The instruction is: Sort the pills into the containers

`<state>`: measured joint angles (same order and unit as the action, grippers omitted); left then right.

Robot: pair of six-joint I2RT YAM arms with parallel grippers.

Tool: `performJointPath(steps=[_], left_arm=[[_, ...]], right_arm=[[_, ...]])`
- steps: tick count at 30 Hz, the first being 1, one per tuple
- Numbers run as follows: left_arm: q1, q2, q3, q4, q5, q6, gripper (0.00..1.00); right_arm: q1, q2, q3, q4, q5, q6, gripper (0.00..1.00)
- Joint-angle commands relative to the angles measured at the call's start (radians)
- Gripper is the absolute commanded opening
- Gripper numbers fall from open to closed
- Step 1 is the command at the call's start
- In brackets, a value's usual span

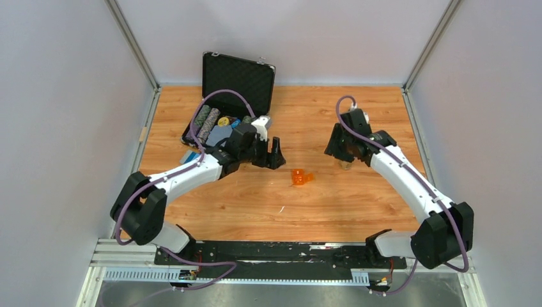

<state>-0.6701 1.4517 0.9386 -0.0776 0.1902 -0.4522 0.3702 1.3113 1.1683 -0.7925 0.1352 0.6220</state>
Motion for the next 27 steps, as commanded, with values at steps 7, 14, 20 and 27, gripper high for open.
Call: performJointPath(steps=[7,14,20,27], left_arm=[[-0.043,0.183,0.011,0.127,-0.008,-0.267,0.76],[-0.058,0.297,0.01,0.236,0.003,-0.346,0.68],[-0.063,0.347,0.031,0.264,0.019,-0.365,0.6],[-0.066,0.399,0.025,0.301,0.039,-0.409,0.59]], right_arm=[[0.092,0.025,-0.176,0.05,-0.075,0.132,0.23],[0.092,0.052,-0.254,0.081,-0.067,0.165,0.22],[0.092,0.083,-0.285,0.112,-0.084,0.175,0.21],[0.074,0.15,-0.31,0.16,-0.105,0.17,0.21]])
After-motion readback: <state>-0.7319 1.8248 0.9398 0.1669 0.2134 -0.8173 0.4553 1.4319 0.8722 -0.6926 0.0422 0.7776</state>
